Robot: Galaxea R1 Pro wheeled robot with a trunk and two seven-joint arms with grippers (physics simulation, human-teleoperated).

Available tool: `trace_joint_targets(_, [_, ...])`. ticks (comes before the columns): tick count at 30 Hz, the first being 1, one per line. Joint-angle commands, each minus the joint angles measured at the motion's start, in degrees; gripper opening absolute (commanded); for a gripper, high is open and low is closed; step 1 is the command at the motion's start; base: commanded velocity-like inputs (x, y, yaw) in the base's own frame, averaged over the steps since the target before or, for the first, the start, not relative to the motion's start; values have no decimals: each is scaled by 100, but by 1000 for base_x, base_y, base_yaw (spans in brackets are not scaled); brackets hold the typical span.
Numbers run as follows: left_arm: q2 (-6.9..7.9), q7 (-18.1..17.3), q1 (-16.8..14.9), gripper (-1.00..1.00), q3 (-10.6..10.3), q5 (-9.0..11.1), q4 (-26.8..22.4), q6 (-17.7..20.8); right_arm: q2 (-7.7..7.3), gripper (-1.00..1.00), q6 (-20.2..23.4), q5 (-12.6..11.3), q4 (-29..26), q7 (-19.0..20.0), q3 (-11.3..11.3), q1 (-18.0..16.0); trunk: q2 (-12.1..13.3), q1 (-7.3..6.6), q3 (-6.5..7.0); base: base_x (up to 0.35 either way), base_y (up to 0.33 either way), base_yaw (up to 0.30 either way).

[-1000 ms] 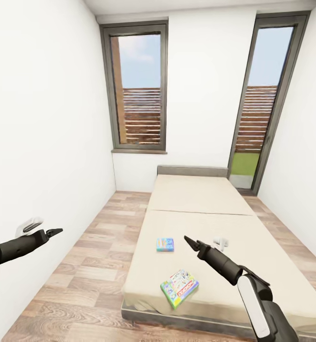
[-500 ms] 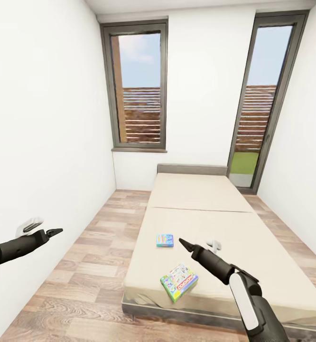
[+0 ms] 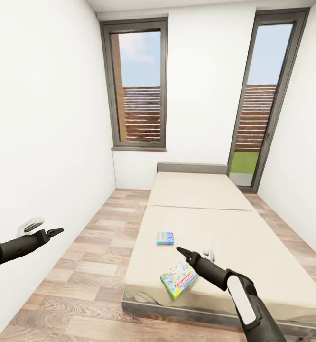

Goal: Put all the toys in the child's room - the three board games (two on the bed and one on the table), the two jigsaw puzzles on the table, and the tennis ball on the table - inside the toy box on the table in the child's room.

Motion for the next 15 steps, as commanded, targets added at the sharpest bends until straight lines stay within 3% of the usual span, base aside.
trace_joint_targets(1, [0, -17, -5, 100, 7, 4, -2, 41, -2, 100, 52, -46, 93, 13, -23, -15, -46, 23, -25, 0, 0, 0])
trace_joint_targets(5, [-6, -17, -6, 100, 4, 1, -2, 41, -15, 100, 65, -138, 354, 35, -53, -39, -206, 111, -97, 0, 0, 0])
trace_joint_targets(10, [-8, -17, -9, 100, -2, -5, -2, 41, -31, 100, 87, -411, 505, 45, -260, -13, -407, 220, -187, 0, 0, 0])
trace_joint_targets(15, [-9, -17, -6, 100, -5, -6, -2, 41, -52, 100, 107, -508, 540, 63, -434, 26, -607, 330, -276, 0, 0, 0])
